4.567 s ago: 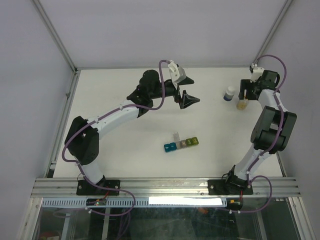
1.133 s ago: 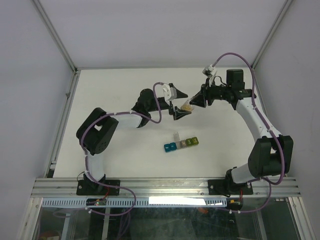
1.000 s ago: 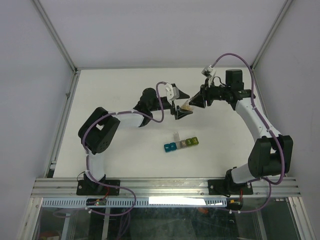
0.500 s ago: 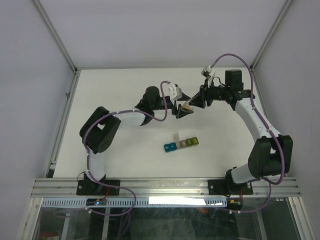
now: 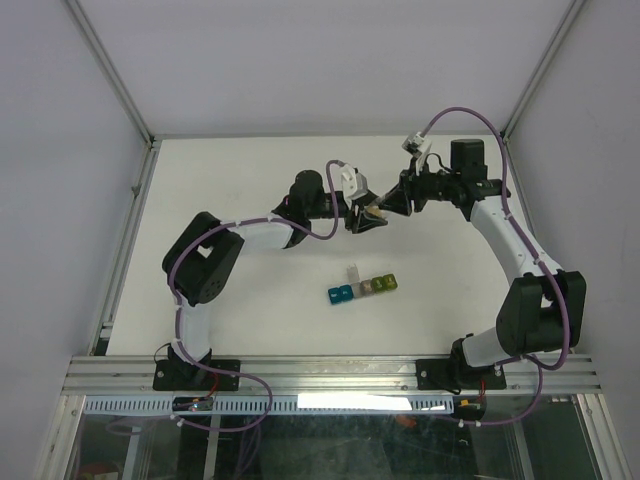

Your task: Sort the pills into containers

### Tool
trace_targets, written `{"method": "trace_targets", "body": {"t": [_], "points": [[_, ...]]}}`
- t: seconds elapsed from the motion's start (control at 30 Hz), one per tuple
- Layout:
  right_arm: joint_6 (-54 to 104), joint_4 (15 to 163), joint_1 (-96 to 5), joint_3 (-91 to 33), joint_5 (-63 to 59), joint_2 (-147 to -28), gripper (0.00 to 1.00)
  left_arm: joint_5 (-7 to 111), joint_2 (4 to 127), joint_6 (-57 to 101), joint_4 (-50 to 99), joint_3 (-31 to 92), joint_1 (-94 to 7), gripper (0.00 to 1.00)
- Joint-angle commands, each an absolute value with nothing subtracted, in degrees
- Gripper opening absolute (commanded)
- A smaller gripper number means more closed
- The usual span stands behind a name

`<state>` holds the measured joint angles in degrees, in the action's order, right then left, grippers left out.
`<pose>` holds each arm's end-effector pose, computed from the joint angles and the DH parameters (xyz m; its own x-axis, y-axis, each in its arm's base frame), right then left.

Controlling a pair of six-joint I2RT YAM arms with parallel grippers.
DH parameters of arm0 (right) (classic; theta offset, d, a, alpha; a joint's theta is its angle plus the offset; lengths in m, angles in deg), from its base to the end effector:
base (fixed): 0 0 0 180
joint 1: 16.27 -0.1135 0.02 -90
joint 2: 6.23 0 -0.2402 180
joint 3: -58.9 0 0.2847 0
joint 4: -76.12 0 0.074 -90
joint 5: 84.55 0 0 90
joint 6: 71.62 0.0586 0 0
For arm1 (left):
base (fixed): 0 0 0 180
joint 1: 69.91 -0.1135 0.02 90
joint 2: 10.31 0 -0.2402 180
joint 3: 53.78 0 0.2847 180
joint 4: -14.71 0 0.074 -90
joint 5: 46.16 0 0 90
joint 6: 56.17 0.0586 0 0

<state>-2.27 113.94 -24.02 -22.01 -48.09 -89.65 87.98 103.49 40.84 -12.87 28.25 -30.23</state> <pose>0.3502 0.0952 0.2692 -0.3576 -0.2602 -0.8969 -0.8696 0.4429 0.2182 0.3393 -0.3345 0.1749 0.0653 0.0596 -0.9961 0.9922 0.1023 0.0712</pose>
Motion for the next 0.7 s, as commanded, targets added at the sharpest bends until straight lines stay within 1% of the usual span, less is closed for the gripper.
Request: {"method": "trace_targets", "body": {"t": [0.0,0.03,0.1,0.17,0.2,0.27,0.4,0.67], "points": [[-4.1,115.4,-24.5,-23.9,-49.6,-87.4,0.11,90.3,102.6,45.1,-11.5,30.0,-30.4,0.00],[-4.7,116.4,-24.4,-24.3,-49.3,-87.7,0.23,90.3,102.4,45.8,-10.7,29.9,-30.6,0.00],[-5.8,118.4,-24.4,-25.4,-49.2,-88.2,0.54,90.6,101.9,46.8,-9.2,29.7,-31.1,0.00],[-6.3,120.1,-24.5,-26.6,-49.2,-88.2,0.82,90.7,101.5,47.5,-7.9,29.7,-31.5,0.00],[-6.6,121.2,-24.5,-27.3,-49.2,-88.0,0.87,90.6,101.4,47.9,-6.8,29.7,-31.7,0.00],[-6.7,123.0,-24.1,-28.7,-48.6,-87.1,0.92,90.5,101.0,48.9,-5.3,29.8,-31.9,0.00],[-4.8,123.8,-23.1,-29.3,-45.5,-86.1,0.95,90.4,101.0,50.0,-3.7,30.1,-32.0,0.00],[-2.5,125.8,-24.7,-31.1,-41.3,-92.5,0.94,91.1,101.1,50.6,-2.5,30.6,-32.0,0.00]]}}
